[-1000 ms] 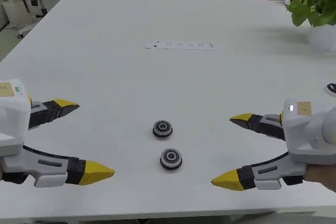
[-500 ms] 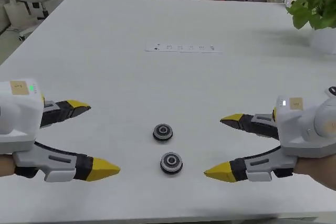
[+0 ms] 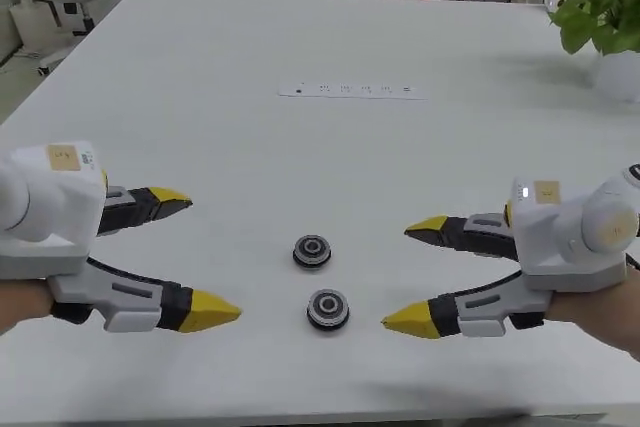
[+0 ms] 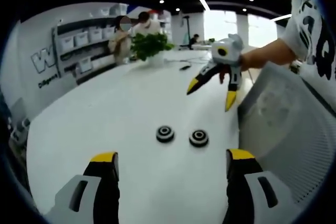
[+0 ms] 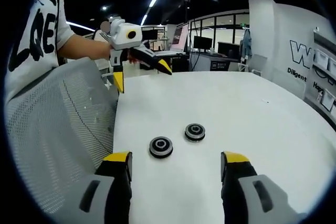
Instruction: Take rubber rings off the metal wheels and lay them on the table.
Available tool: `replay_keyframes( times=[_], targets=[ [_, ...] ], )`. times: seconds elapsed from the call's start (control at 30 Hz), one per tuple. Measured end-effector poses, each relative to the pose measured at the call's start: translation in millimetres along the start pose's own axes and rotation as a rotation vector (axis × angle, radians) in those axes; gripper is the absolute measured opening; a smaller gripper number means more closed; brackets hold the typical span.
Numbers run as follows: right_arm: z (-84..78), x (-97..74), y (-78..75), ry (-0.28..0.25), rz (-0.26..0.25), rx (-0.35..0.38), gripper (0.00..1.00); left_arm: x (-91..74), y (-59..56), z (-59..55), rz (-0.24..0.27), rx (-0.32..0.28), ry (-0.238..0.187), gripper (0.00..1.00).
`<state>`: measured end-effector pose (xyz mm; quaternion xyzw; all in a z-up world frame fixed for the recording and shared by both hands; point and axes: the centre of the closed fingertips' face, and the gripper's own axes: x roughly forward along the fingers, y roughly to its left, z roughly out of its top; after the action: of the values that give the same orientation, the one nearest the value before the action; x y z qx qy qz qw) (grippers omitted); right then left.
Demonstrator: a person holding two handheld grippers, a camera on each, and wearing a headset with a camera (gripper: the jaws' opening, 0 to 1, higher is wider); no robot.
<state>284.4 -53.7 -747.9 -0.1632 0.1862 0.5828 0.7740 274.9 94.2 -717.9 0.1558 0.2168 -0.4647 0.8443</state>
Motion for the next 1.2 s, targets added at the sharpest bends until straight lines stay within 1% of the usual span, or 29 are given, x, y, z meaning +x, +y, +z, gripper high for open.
replay_keyframes(
  times=[0.13, 0.43, 0.57, 0.83, 1.0, 1.07, 1.13, 1.2],
  targets=[
    [-0.7, 4.1, 2.7, 0.011, 0.023, -0.014, 0.62, 4.7, -1.9, -0.1, -0.016, 0.012, 0.010, 0.84],
    [-6.6, 13.2, 4.4, 0.031, 0.056, -0.014, 0.55, 16.3, -5.2, 3.8, -0.052, 0.021, 0.013, 0.81],
    [-10.3, 16.8, 4.4, 0.042, 0.071, -0.014, 0.52, 21.0, -6.5, 3.6, -0.069, 0.024, 0.018, 0.79],
    [-10.7, 24.6, 8.2, 0.055, 0.102, -0.024, 0.47, 28.6, -10.6, 3.1, -0.098, 0.026, 0.028, 0.75],
    [-9.8, 30.4, 10.3, 0.053, 0.116, -0.019, 0.46, 33.5, -13.8, 1.9, -0.117, 0.023, 0.039, 0.73],
    [-11.1, 33.0, 12.6, 0.057, 0.130, -0.019, 0.44, 35.4, -15.3, 1.3, -0.126, 0.025, 0.044, 0.73],
    [-11.7, 34.3, 14.1, 0.060, 0.138, -0.020, 0.42, 36.9, -16.6, 2.0, -0.136, 0.021, 0.041, 0.72],
    [-12.3, 36.3, 14.6, 0.063, 0.143, -0.015, 0.41, 38.6, -16.5, 3.1, -0.143, 0.005, 0.036, 0.71]
  ],
)
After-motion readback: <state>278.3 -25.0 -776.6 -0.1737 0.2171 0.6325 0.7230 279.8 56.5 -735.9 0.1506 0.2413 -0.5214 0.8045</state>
